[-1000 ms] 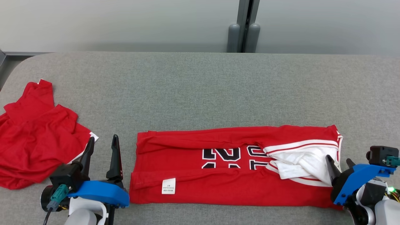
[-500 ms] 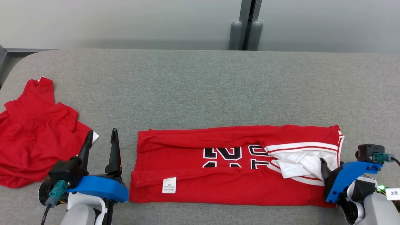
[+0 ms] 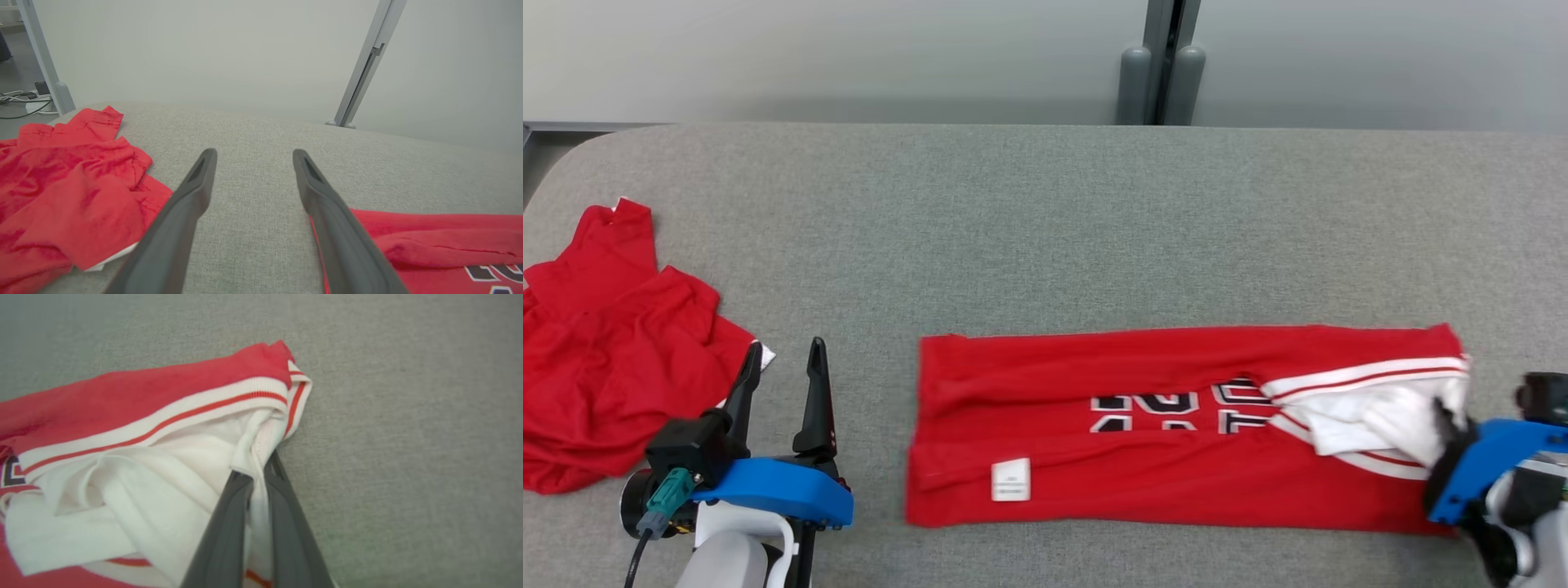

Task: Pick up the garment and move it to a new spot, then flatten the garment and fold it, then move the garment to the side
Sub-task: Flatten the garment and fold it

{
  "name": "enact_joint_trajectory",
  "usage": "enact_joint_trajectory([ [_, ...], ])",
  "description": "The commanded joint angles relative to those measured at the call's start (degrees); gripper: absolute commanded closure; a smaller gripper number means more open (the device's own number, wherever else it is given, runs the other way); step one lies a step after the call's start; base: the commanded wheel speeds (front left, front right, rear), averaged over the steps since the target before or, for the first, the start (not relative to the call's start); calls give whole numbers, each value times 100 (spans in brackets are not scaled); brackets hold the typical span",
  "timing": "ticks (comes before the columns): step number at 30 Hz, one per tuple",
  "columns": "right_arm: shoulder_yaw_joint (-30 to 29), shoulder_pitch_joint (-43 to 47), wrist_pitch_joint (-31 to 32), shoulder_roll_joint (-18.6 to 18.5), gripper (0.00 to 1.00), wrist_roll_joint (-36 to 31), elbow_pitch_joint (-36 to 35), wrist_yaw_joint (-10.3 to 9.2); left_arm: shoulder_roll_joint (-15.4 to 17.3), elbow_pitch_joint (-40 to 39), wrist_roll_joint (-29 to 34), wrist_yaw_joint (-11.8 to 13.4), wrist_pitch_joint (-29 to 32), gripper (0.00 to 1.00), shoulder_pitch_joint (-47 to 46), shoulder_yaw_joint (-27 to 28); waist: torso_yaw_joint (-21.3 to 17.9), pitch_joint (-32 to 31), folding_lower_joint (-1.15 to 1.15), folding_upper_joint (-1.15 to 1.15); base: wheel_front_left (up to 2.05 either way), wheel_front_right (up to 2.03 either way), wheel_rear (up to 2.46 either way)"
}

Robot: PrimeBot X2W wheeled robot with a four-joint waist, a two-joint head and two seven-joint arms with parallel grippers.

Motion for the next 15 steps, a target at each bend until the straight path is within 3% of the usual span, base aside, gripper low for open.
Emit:
enact_joint_trajectory([
  [1,-155,124,-21,-106,100,-53,-139,-10,9,-7,-8,3,-26,0,-19,3,-14,-17,-1,-2,0,0,0],
  [9,-1044,556,305,-289,100,-618,-1255,-7,7,-13,20,0,-26,0,70,-20,-77,-112,-1,-2,0,0,0],
  [15,-834,820,683,27,100,-663,-2231,-6,42,12,-4,-3,-26,0,68,-36,-101,-191,-1,-2,0,0,0],
])
